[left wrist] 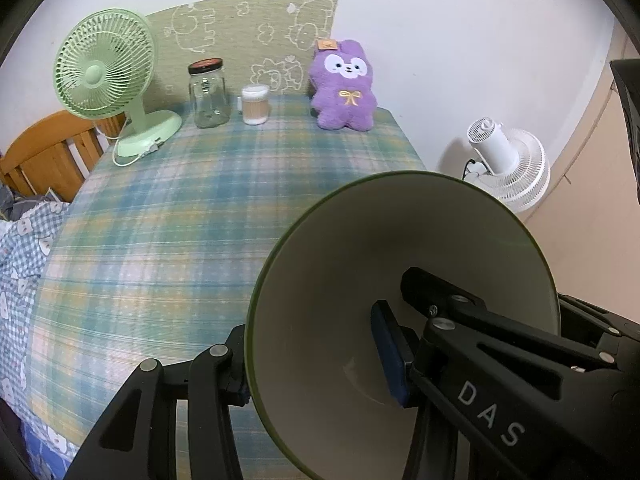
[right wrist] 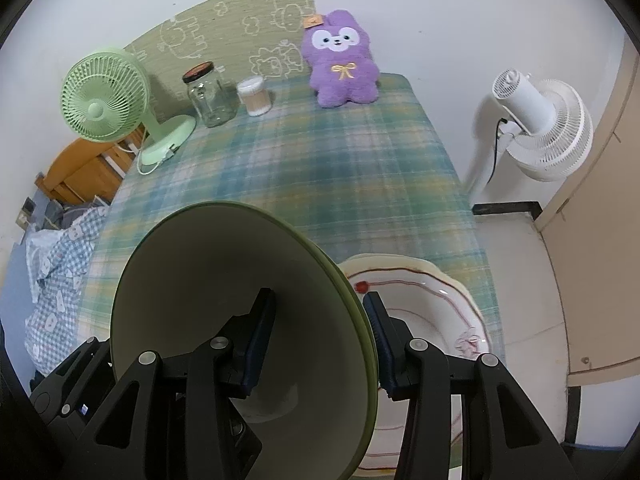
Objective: Organize plates and bowls
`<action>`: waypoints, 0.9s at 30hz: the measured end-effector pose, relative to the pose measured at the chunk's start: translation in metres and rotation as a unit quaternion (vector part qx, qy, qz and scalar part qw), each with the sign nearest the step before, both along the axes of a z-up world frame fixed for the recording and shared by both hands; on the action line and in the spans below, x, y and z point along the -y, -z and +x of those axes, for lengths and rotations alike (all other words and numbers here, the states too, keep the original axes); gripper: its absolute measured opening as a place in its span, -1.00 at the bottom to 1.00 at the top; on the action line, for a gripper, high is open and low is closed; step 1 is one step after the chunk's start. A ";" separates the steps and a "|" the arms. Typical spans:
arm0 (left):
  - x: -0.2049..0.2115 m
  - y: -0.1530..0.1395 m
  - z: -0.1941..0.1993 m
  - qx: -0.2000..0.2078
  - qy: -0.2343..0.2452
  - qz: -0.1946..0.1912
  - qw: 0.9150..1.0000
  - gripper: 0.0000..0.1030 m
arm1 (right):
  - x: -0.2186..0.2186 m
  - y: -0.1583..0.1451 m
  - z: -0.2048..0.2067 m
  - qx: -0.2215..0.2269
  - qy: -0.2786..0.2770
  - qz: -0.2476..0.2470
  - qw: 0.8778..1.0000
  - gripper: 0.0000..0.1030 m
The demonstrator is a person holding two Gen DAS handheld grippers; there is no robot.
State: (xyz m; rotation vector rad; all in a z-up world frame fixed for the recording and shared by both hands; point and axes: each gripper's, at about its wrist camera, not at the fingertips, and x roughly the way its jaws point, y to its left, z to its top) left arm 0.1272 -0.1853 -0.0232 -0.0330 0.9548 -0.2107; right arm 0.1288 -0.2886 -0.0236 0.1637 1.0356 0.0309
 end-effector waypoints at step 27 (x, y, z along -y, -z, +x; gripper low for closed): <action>0.069 0.035 -0.002 -0.047 0.025 0.005 0.999 -0.03 | 0.071 0.039 -0.006 -0.044 0.029 0.001 0.999 -0.06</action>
